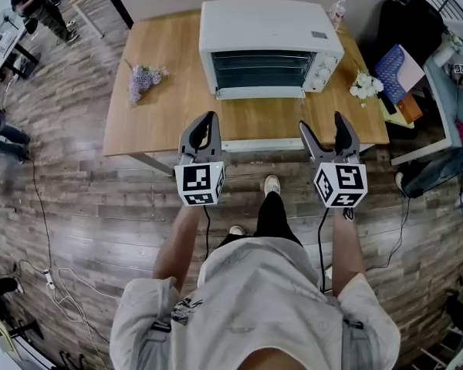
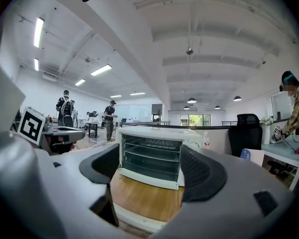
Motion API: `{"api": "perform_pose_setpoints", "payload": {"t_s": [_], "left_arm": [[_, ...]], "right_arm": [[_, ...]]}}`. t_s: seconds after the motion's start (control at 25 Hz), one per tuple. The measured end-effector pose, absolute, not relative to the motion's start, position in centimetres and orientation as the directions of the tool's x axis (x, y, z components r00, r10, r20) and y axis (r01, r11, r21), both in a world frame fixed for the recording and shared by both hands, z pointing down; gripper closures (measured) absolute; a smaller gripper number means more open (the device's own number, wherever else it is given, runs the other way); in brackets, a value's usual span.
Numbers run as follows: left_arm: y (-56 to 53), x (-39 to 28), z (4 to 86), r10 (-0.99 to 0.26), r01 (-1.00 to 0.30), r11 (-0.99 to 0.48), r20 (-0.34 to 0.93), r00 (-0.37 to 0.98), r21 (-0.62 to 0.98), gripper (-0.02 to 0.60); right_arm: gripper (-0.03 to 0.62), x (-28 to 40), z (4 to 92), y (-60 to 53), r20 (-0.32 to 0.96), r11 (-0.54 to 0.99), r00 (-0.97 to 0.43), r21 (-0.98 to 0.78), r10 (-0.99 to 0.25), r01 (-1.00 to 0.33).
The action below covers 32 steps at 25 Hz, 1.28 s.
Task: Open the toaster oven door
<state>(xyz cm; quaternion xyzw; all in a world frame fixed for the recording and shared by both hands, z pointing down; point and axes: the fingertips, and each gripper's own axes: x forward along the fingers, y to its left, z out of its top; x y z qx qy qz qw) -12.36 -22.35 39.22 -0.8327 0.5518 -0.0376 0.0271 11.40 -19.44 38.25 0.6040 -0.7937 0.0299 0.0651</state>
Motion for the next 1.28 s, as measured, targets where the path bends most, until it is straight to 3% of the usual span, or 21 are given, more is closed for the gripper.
{"api": "perform_pose_setpoints", "payload": {"t_s": [0.64, 1.28], "left_arm": [[-22.0, -14.2, 32.5, -0.935, -0.939, -0.321, -0.114, 0.335, -0.123, 0.568], [-21.8, -15.0, 32.0, -0.943, -0.949, -0.29, -0.134, 0.306, -0.126, 0.568]], "right_arm": [[0.2, 14.0, 30.5, -19.8, -0.066, 0.135, -0.138, 0.044, -0.988, -0.99], [0.2, 14.5, 30.1, -19.7, -0.076, 0.09, -0.095, 0.065, -0.993, -0.994]]}}
